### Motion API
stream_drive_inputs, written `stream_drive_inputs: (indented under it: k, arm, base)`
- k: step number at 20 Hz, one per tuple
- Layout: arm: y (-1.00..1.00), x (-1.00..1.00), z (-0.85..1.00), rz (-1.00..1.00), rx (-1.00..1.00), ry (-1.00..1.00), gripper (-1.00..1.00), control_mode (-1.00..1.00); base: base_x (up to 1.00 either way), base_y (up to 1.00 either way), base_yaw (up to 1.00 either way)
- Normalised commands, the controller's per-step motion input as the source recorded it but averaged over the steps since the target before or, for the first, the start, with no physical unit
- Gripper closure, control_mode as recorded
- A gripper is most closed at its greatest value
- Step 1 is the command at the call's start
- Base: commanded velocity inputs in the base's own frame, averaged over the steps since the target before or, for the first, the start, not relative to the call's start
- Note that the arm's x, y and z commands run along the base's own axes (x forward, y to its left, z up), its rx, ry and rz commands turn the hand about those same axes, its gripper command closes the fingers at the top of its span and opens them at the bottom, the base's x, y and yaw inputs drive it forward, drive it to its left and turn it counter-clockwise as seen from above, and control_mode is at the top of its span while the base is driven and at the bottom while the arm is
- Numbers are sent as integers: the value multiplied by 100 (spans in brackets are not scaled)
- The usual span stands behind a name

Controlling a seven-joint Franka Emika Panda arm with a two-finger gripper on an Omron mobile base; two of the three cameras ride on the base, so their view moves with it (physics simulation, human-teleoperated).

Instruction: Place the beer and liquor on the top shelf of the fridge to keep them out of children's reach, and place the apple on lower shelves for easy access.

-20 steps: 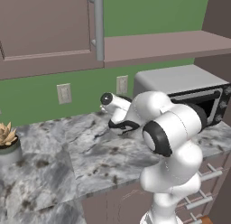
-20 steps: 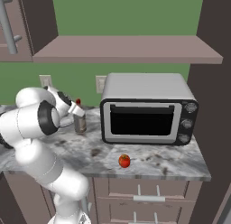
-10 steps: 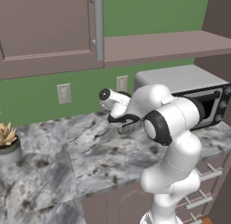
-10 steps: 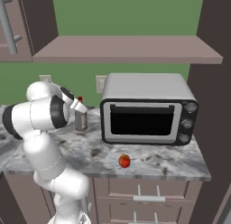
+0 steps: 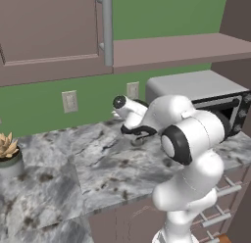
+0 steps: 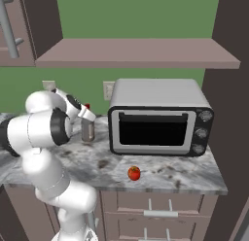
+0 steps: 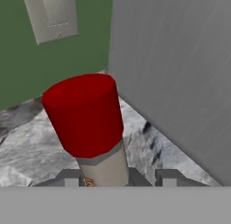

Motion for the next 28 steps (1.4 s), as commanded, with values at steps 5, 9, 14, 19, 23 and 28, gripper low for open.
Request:
stream_drive_inputs:
  k: [5,9,14,19,23,28]
  arm:
    - [-18,-72,77,23,0,-1,100,-100]
    - [-9,-76,87,25,0,-3,100,-100]
    - [-19,-86,68,24,10,-6,100,-100]
    - [-44,-82,100,16,24,-6,100,-100]
    - [-26,-84,100,12,22,0,100,-100]
    - [-8,-90,100,7,8,6,100,-100]
  base:
    - [0,0,0]
    - [0,0,0]
    - [0,0,0]
    - [0,0,0]
    - [0,0,0]
    - [0,0,0]
